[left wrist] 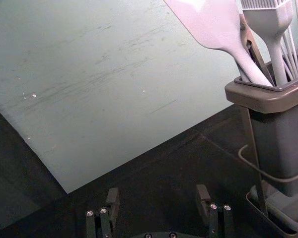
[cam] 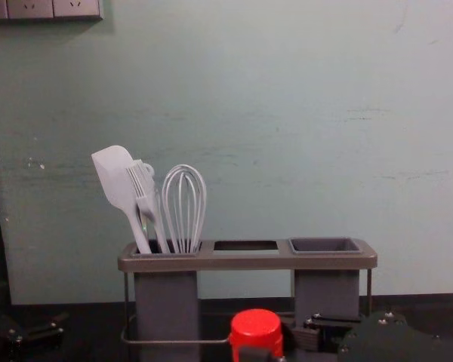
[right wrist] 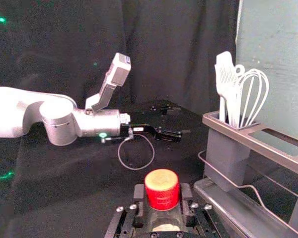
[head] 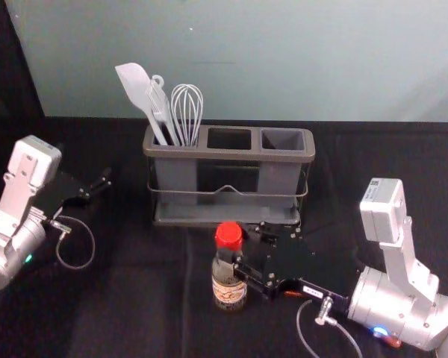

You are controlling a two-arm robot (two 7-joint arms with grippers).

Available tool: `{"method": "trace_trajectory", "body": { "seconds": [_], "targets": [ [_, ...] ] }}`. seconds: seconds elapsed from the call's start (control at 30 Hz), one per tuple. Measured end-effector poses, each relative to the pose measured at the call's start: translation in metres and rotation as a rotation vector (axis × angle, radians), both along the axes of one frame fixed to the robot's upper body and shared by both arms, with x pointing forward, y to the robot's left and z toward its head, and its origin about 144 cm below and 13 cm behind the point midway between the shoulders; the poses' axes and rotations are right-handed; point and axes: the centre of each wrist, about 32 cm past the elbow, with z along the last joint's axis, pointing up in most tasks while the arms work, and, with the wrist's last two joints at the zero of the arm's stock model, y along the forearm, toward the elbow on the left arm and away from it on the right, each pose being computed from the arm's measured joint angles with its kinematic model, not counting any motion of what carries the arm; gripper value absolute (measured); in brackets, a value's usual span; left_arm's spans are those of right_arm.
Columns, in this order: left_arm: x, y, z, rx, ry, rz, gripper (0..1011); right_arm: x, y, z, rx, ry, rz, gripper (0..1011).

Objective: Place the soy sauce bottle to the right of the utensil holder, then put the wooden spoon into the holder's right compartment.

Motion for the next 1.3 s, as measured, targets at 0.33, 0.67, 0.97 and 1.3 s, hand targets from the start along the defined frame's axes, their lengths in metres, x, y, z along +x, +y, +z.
{"method": "trace_trajectory", "body": {
  "seconds": [0.33, 0.67, 0.97, 1.3],
  "targets": [
    [0.0, 0.0, 0.0, 0.0, 0.0, 0.0, 1005, 0.0, 0.0, 0.0, 0.0, 0.0, 0.0, 382],
    [0.0, 0.0, 0.0, 0.0, 0.0, 0.0, 1005, -0.005, -0.008, 0.011, 0.009, -0.019, -0.012, 382],
    [0.0, 0.0, 0.0, 0.0, 0.0, 0.0, 1005, -0.022, -0.039, 0.03, 0.036, -0.043, -0.053, 382],
    [0.0, 0.0, 0.0, 0.0, 0.0, 0.0, 1005, -0.038, -0.091, 0.037, 0.033, -0.065, -0.194, 382]
  ]
}}
